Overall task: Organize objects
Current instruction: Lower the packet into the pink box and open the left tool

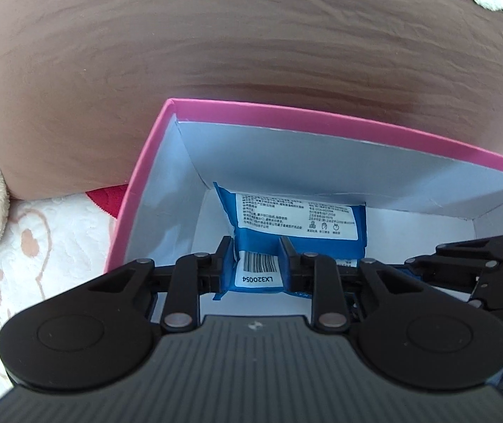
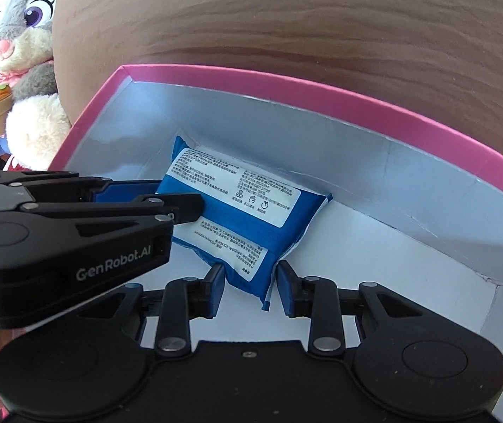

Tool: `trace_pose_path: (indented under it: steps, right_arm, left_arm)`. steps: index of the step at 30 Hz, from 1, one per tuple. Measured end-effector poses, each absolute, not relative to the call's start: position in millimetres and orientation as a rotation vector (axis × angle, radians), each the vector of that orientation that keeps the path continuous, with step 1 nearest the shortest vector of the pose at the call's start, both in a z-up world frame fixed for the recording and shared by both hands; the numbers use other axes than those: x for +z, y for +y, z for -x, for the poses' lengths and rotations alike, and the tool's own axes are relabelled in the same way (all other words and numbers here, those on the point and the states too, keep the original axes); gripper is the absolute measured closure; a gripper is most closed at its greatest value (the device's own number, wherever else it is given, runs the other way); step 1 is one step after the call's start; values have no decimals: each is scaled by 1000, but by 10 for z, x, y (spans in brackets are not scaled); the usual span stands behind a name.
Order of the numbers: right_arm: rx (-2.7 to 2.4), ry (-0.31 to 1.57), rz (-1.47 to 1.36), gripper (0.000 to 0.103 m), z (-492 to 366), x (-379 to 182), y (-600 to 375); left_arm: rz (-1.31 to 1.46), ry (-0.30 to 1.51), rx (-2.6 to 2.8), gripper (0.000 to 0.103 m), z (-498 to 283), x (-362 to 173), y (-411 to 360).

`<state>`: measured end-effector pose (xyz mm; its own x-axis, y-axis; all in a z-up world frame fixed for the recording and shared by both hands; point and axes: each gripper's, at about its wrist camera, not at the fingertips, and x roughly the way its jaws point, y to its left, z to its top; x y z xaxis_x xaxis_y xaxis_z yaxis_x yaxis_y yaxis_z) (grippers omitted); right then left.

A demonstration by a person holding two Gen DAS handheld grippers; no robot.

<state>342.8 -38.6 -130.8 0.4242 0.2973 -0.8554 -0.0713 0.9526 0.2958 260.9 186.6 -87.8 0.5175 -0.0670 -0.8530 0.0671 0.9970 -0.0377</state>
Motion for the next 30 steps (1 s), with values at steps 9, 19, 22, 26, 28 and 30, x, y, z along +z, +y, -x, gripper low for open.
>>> trace_pose_path:
  steps: [9, 19, 22, 26, 28, 30]
  right_arm:
    - [228, 1100, -288, 67, -3429, -1357, -436]
    - [231, 1083, -289, 68, -3410, -1376, -452]
    - [235, 1087, -310, 66, -3351, -1361, -559]
    - [214, 1151, -264, 56, -3294, -1240, -550]
    - [246, 1173, -260, 54, -3278, -1142, -475]
    - [276, 1156, -266, 53, -3193, -1022, -497]
  left_arm:
    - [15, 961, -115, 73, -2513, -798, 2031]
    - [70, 964, -116, 71, -2436, -788, 2017]
    - [88, 964, -116, 71, -2445, -824, 1948]
    - [110, 993, -131, 71, -2386, -787, 1957]
    - [118, 1019, -153, 72, -2356, -768, 1956]
    - [116, 1031, -163, 72, -2325, -751, 1934]
